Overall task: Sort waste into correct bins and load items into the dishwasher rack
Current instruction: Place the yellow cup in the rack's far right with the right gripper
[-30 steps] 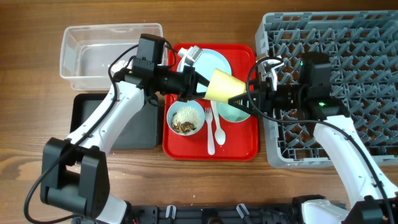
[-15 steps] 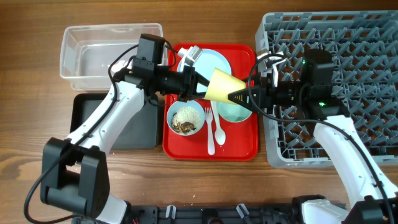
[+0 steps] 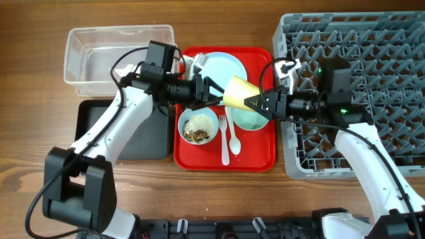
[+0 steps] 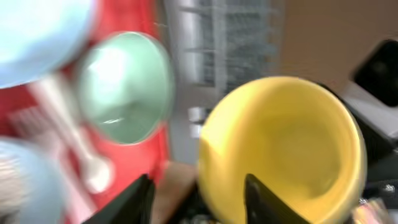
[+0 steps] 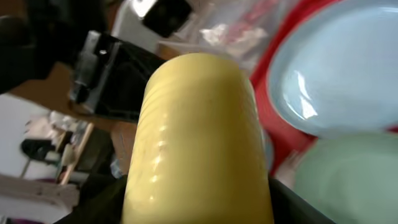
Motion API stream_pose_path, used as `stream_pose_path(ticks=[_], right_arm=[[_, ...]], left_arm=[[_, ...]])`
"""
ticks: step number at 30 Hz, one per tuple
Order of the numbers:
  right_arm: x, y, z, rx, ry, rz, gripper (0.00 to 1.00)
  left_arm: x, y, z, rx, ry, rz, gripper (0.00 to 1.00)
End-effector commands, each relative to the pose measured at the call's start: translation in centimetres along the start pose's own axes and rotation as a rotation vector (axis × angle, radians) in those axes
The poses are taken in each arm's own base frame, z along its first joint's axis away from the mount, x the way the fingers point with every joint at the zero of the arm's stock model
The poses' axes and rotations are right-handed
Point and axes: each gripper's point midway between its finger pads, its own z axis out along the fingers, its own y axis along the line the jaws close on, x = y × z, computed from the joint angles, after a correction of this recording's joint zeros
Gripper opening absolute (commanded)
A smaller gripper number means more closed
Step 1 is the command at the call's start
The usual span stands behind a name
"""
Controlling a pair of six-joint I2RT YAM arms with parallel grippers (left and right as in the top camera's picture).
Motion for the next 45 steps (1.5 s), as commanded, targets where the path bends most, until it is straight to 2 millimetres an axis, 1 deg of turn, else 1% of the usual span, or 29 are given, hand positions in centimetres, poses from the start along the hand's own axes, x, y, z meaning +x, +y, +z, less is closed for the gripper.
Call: stream_pose_path(ticks=[1, 3, 4, 6, 7, 8, 10, 11, 12, 13, 15, 16, 17, 20, 23, 24, 27, 31, 32, 33, 34, 35, 37, 38, 39, 41, 45], right_arm=[[-2.2, -2.2, -3.1, 0.285, -0.066, -0.031, 0.04], [-2.7, -3.6, -6.1, 0.455, -0.077, 0.025, 0.04], [-3.0, -4.2, -7.6, 0.528, -0.085, 0.052, 0.04], [-3.3, -5.6, -11.6, 0.706, -0.099, 0.124, 0.04], [-3.4, -6.5, -14.3, 0.822, -0.121, 0.188, 0.04], [-3.3, -7.2, -16.4, 0.905, -0.140, 0.235, 0.04], [-3.0, -8.2, -20.2, 1.048, -0.177, 0.305, 0.04], [-2.7, -8.7, -22.8, 1.137, -0.212, 0.362, 0.04], [-2.4, -9.1, -24.8, 1.202, -0.241, 0.404, 0.04], [-1.9, -9.6, -27.9, 1.291, -0.295, 0.473, 0.04], [-1.1, -10.4, -31.2, 1.362, -0.364, 0.557, 0.04], [-0.3, -11.1, -33.1, 1.403, -0.395, 0.614, 0.04], [0.5, -11.8, -34.4, 1.428, -0.411, 0.660, 0.04], [2.4, -13.7, -36.8, 1.453, -0.463, 0.813, 0.04], [3.5, -15.6, -37.6, 1.447, -0.466, 0.897, 0.04], [3.8, -16.7, -37.7, 1.444, -0.457, 0.920, 0.04], [4.3, -19.1, -37.3, 1.433, -0.416, 0.957, 0.05], [5.3, -21.8, -36.6, 1.421, -0.357, 1.002, 0.18], [5.7, -22.4, -36.3, 1.415, -0.338, 1.016, 0.28], [5.9, -22.8, -36.0, 1.407, -0.322, 1.026, 0.41], [6.1, -23.1, -35.6, 1.390, -0.310, 1.036, 0.57], [6.1, -23.3, -35.2, 1.367, -0.304, 1.040, 0.68], [5.7, -23.2, -34.7, 1.332, -0.313, 1.034, 0.79], [5.3, -22.9, -34.5, 1.306, -0.317, 1.017, 0.83], [4.7, -22.5, -34.2, 1.277, -0.324, 0.992, 0.85], [3.4, -21.6, -34.4, 1.254, -0.354, 0.948, 0.86], [2.0, -19.8, -34.3, 1.213, -0.401, 0.901, 0.85]], left_arm=[[-1.7, 4.7, -4.6, -0.315, -0.163, 0.055, 0.52], [-1.6, 6.4, -7.4, -0.448, -0.216, 0.034, 0.52], [-1.5, 6.7, -8.7, -0.492, -0.242, 0.028, 0.52], [-1.3, 7.3, -11.3, -0.583, -0.302, 0.011, 0.53], [-1.2, 7.3, -12.5, -0.619, -0.335, 0.011, 0.53], [-1.2, 7.1, -13.2, -0.636, -0.356, 0.016, 0.53], [-1.2, 6.7, -14.0, -0.654, -0.386, 0.030, 0.53], [-1.2, 6.4, -14.5, -0.662, -0.404, 0.040, 0.54], [-1.2, 6.1, -14.8, -0.668, -0.418, 0.048, 0.54], [-1.2, 5.8, -15.0, -0.667, -0.427, 0.054, 0.55], [-1.2, 5.8, -15.0, -0.666, -0.428, 0.055, 0.57], [-1.2, 5.8, -15.0, -0.667, -0.428, 0.054, 0.57], [-1.2, 5.8, -15.0, -0.667, -0.428, 0.054, 0.57], [-1.1, 5.8, -15.0, -0.667, -0.427, 0.054, 0.57], [-1.1, 5.8, -15.0, -0.668, -0.425, 0.052, 0.57], [-1.1, 5.8, -15.0, -0.668, -0.425, 0.052, 0.57], [-1.1, 5.8, -15.0, -0.668, -0.425, 0.052, 0.57], [-1.0, 5.9, -15.0, -0.668, -0.422, 0.050, 0.58], [-0.9, 5.9, -15.0, -0.669, -0.420, 0.048, 0.60], [-0.9, 5.9, -15.0, -0.670, -0.419, 0.047, 0.61], [-0.9, 5.9, -15.0, -0.670, -0.417, 0.046, 0.63], [-0.9, 5.9, -15.0, -0.670, -0.417, 0.046, 0.64], [-0.9, 5.9, -15.0, -0.670, -0.417, 0.046, 0.65], [-0.8, 5.9, -15.0, -0.670, -0.417, 0.045, 0.66], [-0.8, 5.9, -15.0, -0.670, -0.416, 0.045, 0.68], [-0.8, 5.9, -15.0, -0.670, -0.417, 0.045, 0.68], [-0.9, 5.9, -15.0, -0.670, -0.417, 0.046, 0.68]])
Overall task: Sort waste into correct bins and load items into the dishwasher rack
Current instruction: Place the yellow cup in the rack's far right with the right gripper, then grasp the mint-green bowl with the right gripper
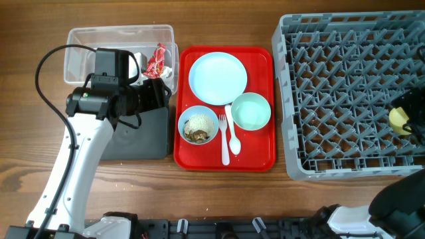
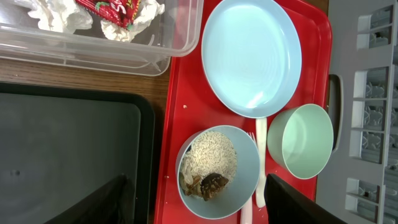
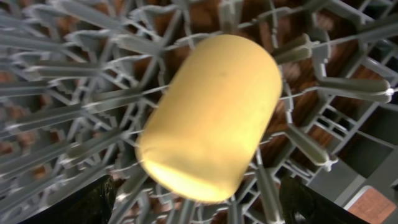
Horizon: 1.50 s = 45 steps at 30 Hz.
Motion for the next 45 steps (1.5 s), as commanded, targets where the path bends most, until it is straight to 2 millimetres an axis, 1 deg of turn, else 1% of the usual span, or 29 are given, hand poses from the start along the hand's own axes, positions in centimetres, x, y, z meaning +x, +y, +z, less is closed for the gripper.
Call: stream_pose_path(ticks=[1, 4, 6, 7, 8, 9, 11, 13, 14, 15, 16, 19, 20, 21, 23, 25, 27, 30, 33, 35, 37, 39, 40, 41, 44, 45], right_arm=[[-0.8, 2.1, -3.7, -0.124, -0.079, -0.028, 0.85], [-0.6, 2.9, -5.0, -0.167, -0.096, -0.037, 0.85], [0.1, 4.0, -5.9, -0.224, -0.089, -0.055, 0.83], [0.7, 5.2, -6.4, -0.278, -0.074, -0.078, 0.81], [1.6, 7.1, -7.0, -0.364, -0.060, -0.170, 0.81], [2.6, 8.7, -7.6, -0.433, -0.045, -0.253, 0.78], [5.2, 11.3, -8.1, -0.506, 0.004, -0.393, 0.78], [8.8, 14.2, -8.3, -0.539, 0.063, -0.561, 0.78], [10.2, 15.4, -8.4, -0.554, 0.079, -0.627, 0.78], [12.5, 17.1, -8.5, -0.560, 0.102, -0.719, 0.78], [13.9, 18.0, -8.5, -0.552, 0.110, -0.775, 0.78], [18.5, 20.9, -8.1, -0.508, 0.125, -0.963, 0.78], [20.0, 21.7, -7.8, -0.495, 0.131, -1.020, 0.78], [21.7, 22.6, -7.1, -0.452, 0.132, -1.066, 0.78], [22.7, 23.5, -5.5, -0.358, 0.106, -1.061, 0.78], [24.0, 24.8, -3.7, -0.308, 0.089, -1.088, 0.78], [25.1, 25.6, -2.2, -0.297, 0.106, -1.101, 0.78], [26.3, 25.9, 0.7, -0.251, 0.158, -1.086, 0.77], [26.6, 25.5, 3.7, -0.175, 0.189, -1.036, 0.76], [27.0, 25.2, 5.0, -0.153, 0.213, -1.040, 0.76], [27.6, 24.7, 6.2, -0.125, 0.248, -1.046, 0.71], [28.2, 23.8, 7.1, -0.096, 0.286, -1.049, 0.63], [28.4, 23.3, 7.5, -0.079, 0.301, -1.039, 0.50], [28.6, 22.9, 7.7, -0.069, 0.308, -1.025, 0.45], [28.8, 22.1, 7.9, -0.045, 0.328, -1.006, 0.13], [28.8, 22.0, 7.9, -0.043, 0.329, -1.005, 0.06]], left_arm=[[-0.4, 0.0, -0.7, -0.006, -0.027, 0.023, 0.68], [-0.4, 0.0, -0.7, -0.006, -0.026, 0.024, 0.68], [-0.4, 0.0, -0.7, -0.006, -0.027, 0.023, 0.68], [-0.4, 0.0, -0.6, -0.006, -0.026, 0.023, 0.68], [-0.4, 0.0, -0.6, -0.006, -0.025, 0.023, 0.68], [-0.4, 0.0, -0.6, -0.007, -0.024, 0.022, 0.68], [-0.4, 0.0, -0.5, -0.007, -0.023, 0.022, 0.68], [-0.4, 0.0, -0.5, -0.007, -0.023, 0.022, 0.69], [-0.4, 0.0, -0.5, -0.007, -0.023, 0.022, 0.70], [-0.4, 0.0, -0.5, -0.007, -0.023, 0.022, 0.70], [-0.4, 0.0, -0.5, -0.007, -0.023, 0.022, 0.70], [-0.4, 0.0, -0.5, -0.007, -0.023, 0.022, 0.71], [-0.4, 0.0, -0.5, -0.007, -0.023, 0.022, 0.71], [-0.4, 0.0, -0.5, -0.007, -0.023, 0.022, 0.71], [-0.4, 0.0, -0.5, -0.007, -0.023, 0.022, 0.71], [-0.4, 0.0, -0.5, -0.007, -0.023, 0.022, 0.71], [-0.4, 0.0, -0.5, -0.007, -0.023, 0.022, 0.71], [-0.4, 0.1, -0.5, -0.007, -0.023, 0.022, 0.71], [-0.4, 0.1, -0.5, -0.007, -0.023, 0.022, 0.71], [-0.4, 0.0, -0.5, -0.007, -0.023, 0.022, 0.71], [-0.4, 0.1, -0.5, -0.007, -0.023, 0.022, 0.72], [-0.4, 0.0, -0.5, -0.007, -0.023, 0.022, 0.72], [-0.4, 0.1, -0.5, -0.007, -0.023, 0.022, 0.72], [-0.4, 0.0, -0.5, -0.007, -0.023, 0.022, 0.72], [-0.4, 0.0, -0.5, -0.007, -0.023, 0.022, 0.72], [-0.4, 0.0, -0.5, -0.007, -0.023, 0.022, 0.72]])
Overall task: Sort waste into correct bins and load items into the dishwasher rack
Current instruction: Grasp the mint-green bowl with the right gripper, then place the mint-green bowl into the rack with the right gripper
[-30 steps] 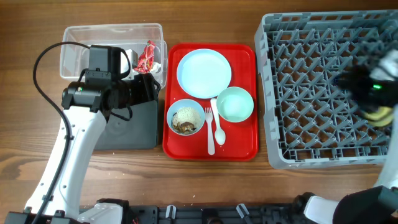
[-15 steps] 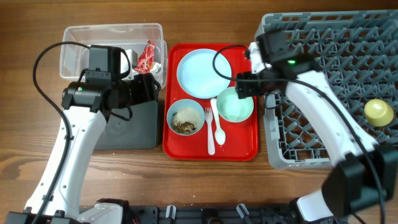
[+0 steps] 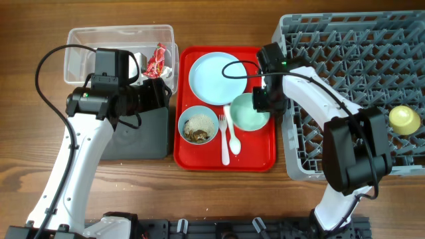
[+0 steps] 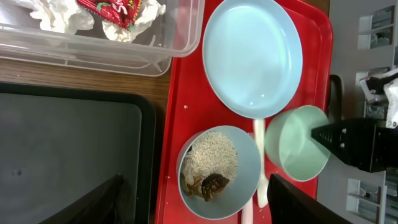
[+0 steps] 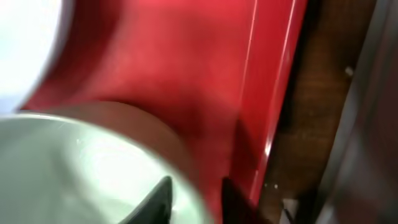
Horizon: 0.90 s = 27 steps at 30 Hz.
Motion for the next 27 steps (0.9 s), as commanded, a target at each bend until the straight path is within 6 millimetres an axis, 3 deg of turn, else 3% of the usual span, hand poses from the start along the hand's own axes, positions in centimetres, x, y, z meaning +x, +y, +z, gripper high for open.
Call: stream_pose_path(ticks=[1, 6, 11, 15, 18, 21, 24, 27], right_arm=[[0.7, -0.4, 0.7, 0.026, 0.029, 0.024, 0.05], [0.3, -0.6, -1.6, 0.032, -0.010, 0.026, 0.04], [-3.0, -2.6, -10.7, 0.041, -0.282, 0.073, 0.04], [-5.6, -8.8, -20.6, 0.196, -0.652, 0.218, 0.04], [-6.6, -13.2, -25.4, 0.360, -0.817, 0.234, 0.04], [-8.1, -18.1, -29.1, 0.599, -0.900, 0.158, 0.04], [-8.8, -22.7, -31.2, 0.775, -0.926, 0.170, 0.04], [-9.3, -27.0, -32.1, 0.903, -0.933, 0.228, 0.04]], left_arm=[[-0.4, 0.0, -0.5, -0.003, -0.021, 0.022, 0.72], [-0.4, 0.0, -0.5, -0.003, -0.021, 0.022, 0.72], [-0.4, 0.0, -0.5, -0.003, -0.021, 0.022, 0.72], [-0.4, 0.0, -0.5, -0.004, -0.022, 0.022, 0.73], [-0.4, 0.0, -0.5, -0.004, -0.022, 0.022, 0.73], [-0.4, 0.0, -0.5, -0.003, -0.022, 0.022, 0.73], [-0.4, 0.0, -0.5, -0.003, -0.022, 0.022, 0.74], [-0.4, 0.0, -0.5, -0.003, -0.022, 0.022, 0.74]])
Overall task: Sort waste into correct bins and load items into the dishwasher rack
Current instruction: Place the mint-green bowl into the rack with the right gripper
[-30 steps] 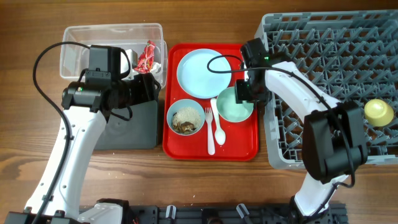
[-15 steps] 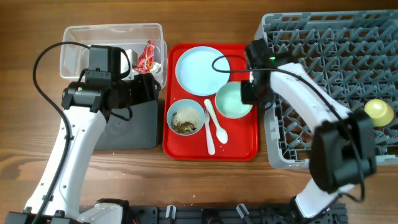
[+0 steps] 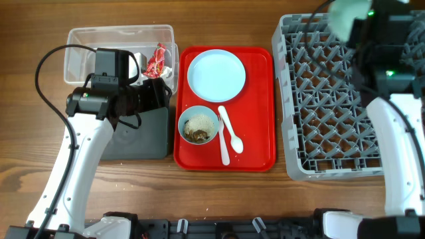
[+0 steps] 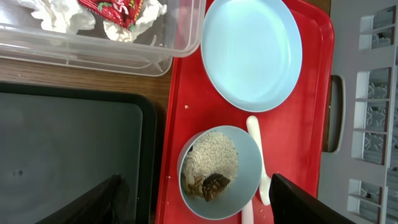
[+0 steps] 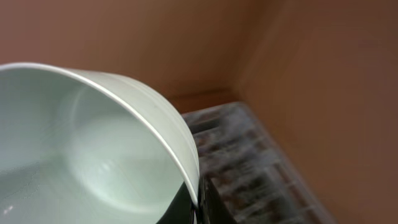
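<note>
My right gripper is shut on the rim of the pale green bowl, held high over the far edge of the grey dishwasher rack; in the overhead view the bowl looks large and blurred. The red tray carries a light blue plate, a blue bowl of rice and scraps, a white fork and a white spoon. My left gripper hangs open above the tray's left edge, nothing between its fingers. The yellow cup is hidden.
A clear bin at the back left holds crumpled tissue and a red wrapper. A black bin sits in front of it, beside the tray. The rack fills the right side of the wooden table.
The right gripper, then down at the green bowl on the tray, now holds that bowl high over the rack's far edge. The spoon lies shifted on the tray. The left arm is unmoved.
First both arms met over the tray with the yellow cup between them. Then the left gripper hung open by the bins and the cup was over the rack. Later the cup stood in the rack and the right gripper was at the green bowl, now lifted.
</note>
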Motion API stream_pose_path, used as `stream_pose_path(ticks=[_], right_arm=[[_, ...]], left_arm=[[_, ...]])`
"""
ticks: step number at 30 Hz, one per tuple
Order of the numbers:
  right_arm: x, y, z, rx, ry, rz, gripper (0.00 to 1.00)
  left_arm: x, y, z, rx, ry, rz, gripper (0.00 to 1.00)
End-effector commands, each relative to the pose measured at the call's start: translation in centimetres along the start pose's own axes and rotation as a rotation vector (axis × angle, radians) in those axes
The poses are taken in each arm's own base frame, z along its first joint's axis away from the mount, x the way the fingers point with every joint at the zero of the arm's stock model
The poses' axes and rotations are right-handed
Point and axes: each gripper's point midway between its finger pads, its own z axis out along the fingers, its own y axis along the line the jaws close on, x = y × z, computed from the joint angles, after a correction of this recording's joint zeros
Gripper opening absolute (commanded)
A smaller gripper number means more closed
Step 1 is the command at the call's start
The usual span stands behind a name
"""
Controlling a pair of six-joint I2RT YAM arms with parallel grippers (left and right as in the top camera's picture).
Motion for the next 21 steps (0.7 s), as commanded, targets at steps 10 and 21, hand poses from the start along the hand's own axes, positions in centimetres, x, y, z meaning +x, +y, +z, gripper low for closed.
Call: stream_pose_path(ticks=[10, 21], right_arm=[[5.5, -13.0, 9.5, 0.807, 0.230, -0.310, 0.04], [13.9, -9.3, 15.3, 0.762, 0.376, -0.407, 0.04]], left_arm=[[-0.3, 0.0, -0.5, -0.002, -0.019, 0.022, 0.74], [-0.4, -0.1, -0.5, -0.001, -0.020, 0.021, 0.75]])
